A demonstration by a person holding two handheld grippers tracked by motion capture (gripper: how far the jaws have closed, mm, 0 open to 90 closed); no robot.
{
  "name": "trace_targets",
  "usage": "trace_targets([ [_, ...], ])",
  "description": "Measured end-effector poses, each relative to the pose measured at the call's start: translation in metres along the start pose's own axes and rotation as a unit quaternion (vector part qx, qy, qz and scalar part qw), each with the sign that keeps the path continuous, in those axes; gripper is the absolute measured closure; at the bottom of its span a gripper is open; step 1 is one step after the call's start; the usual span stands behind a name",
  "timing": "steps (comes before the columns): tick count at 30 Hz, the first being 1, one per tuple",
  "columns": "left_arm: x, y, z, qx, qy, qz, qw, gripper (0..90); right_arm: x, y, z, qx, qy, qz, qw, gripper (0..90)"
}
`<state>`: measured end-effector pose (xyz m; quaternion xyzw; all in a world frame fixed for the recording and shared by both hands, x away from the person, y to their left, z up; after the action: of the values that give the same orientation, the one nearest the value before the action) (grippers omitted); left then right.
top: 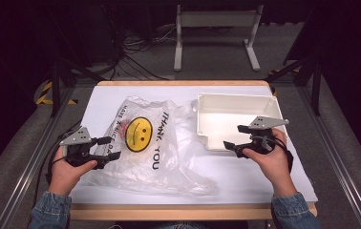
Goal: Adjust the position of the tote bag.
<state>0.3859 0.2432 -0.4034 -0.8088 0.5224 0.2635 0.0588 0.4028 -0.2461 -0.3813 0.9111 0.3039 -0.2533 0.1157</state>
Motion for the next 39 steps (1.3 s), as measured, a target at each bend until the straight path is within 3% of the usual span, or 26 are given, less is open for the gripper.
trace_targets([
  [8,0.003,0.015,-0.013,0.018,0.011,0.009,0.9997,20.5,0.001,-0.002,0.0,-0.003,-0.004,-0.003,1.0,15.2],
  [17,0.029,0.041,-0.027,0.038,0.001,0.049,0.9981,15.9,0.0,-0.005,0.003,-0.003,-0.009,-0.001,1.0,14.5],
  [21,0.045,0.052,-0.03,0.048,-0.015,0.075,0.9959,10.4,-0.001,-0.006,0.004,-0.001,-0.01,-0.003,0.9999,13.4],
  [22,0.055,0.058,-0.03,0.058,-0.022,0.089,0.9941,9.2,-0.001,-0.007,0.004,-0.001,-0.011,-0.004,0.9999,13.4],
  [36,0.09,0.074,-0.027,0.078,-0.052,0.105,0.99,4.7,0.001,-0.011,0.006,-0.003,-0.017,-0.01,0.9998,12.3],
  [39,0.1,0.079,-0.025,0.087,-0.064,0.111,0.988,4.7,0.002,-0.012,0.006,-0.003,-0.019,-0.011,0.9997,12.1],
])
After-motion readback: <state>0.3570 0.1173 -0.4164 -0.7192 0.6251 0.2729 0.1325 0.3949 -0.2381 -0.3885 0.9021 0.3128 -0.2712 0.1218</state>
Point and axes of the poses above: each handheld gripper's, and its own axes: x roughly forward along the jaws, z roughly out of its underside, y roughly to its right, the point moved 3 cm from there along x, roughly forward along the jaws, and after that the axes turned 9 degrees about z, right-handed, at the moved point
